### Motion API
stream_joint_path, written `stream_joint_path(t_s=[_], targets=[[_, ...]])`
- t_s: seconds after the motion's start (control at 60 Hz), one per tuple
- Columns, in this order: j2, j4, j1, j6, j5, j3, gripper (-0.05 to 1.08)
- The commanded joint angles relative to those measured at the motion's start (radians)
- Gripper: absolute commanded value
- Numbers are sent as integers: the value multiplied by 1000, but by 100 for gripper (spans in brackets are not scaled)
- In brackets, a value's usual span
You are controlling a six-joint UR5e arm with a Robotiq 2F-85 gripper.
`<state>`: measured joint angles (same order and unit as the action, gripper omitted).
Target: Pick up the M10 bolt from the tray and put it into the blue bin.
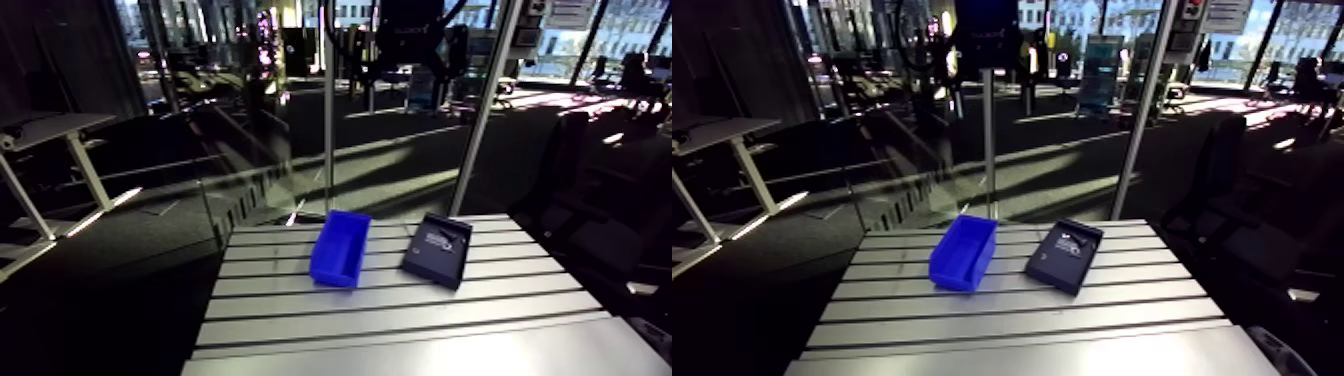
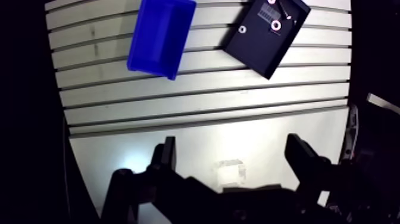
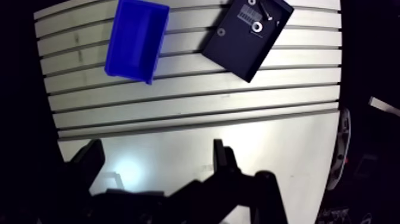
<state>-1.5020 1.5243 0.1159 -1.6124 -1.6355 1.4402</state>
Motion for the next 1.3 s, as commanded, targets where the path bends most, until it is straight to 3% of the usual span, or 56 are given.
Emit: stream_joint_path(t_s=[0.017,0.267,0.7,1.3], targets=[[-1,0,2,1,0,-2,1],[7,-9,8,1,1,-31,1],[41,-134,8,13,3,-161,1],[53,-126,75,-11,-11,-157,1]])
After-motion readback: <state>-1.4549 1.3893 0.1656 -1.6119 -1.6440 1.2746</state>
